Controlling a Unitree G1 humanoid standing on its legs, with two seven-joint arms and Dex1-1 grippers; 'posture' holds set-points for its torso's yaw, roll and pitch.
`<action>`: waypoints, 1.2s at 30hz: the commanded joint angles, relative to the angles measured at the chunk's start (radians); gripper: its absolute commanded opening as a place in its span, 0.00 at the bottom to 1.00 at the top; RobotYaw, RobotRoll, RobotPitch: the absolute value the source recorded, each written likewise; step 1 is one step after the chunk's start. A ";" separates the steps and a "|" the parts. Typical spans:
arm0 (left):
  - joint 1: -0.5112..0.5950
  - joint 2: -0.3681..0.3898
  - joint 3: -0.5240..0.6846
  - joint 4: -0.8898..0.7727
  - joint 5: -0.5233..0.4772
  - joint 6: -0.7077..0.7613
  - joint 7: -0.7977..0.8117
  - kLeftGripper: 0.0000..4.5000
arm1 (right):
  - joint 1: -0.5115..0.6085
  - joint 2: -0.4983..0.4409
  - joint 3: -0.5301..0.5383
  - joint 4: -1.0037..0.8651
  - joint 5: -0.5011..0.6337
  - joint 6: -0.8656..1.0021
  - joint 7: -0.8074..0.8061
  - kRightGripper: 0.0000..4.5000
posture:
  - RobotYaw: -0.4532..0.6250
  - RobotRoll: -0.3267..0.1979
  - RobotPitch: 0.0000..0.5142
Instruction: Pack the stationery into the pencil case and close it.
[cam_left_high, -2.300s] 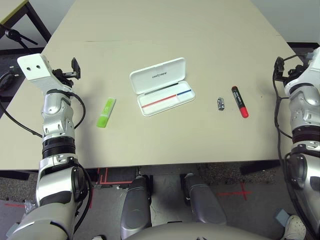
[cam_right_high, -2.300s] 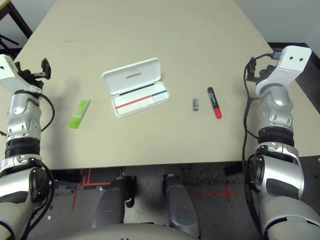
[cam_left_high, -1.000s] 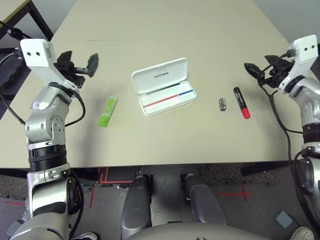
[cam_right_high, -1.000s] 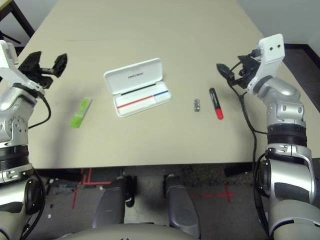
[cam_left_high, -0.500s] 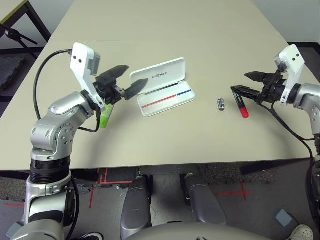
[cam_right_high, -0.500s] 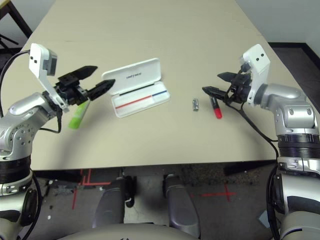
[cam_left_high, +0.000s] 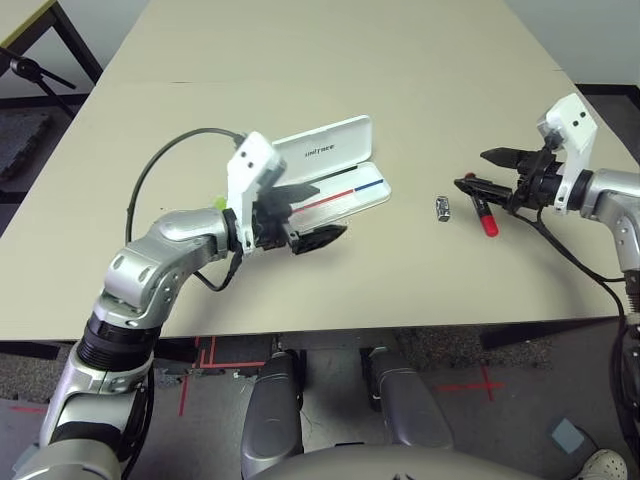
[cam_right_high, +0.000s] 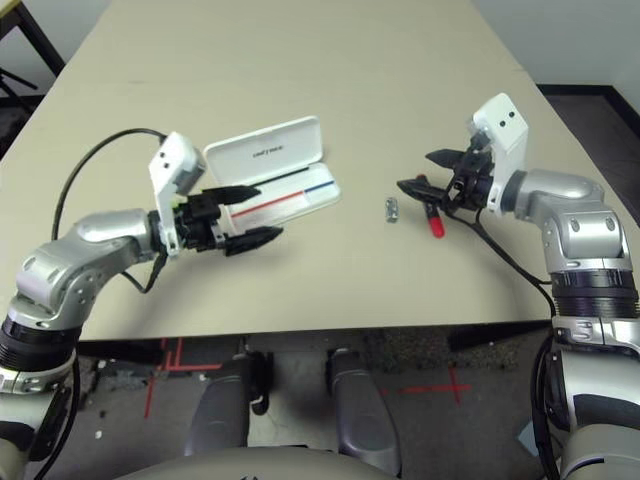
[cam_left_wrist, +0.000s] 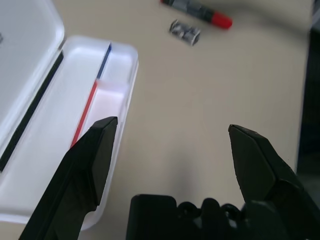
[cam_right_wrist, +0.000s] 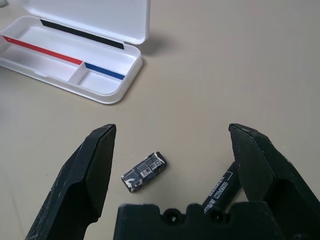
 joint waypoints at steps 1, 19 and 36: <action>-0.029 0.005 -0.058 0.043 0.063 -0.009 -0.022 1.00 | 0.015 -0.003 0.014 -0.038 0.013 0.020 0.016 1.00 | 0.31 0.62 0.38; -0.068 -0.022 -0.139 0.206 0.232 -0.037 -0.071 1.00 | 0.036 0.016 0.002 -0.092 0.030 0.029 -0.006 1.00 | 0.29 0.62 0.36; -0.095 -0.062 -0.120 0.296 0.256 -0.035 -0.097 0.54 | 0.099 -0.032 0.011 -0.230 0.110 0.137 0.085 1.00 | 0.28 0.62 0.37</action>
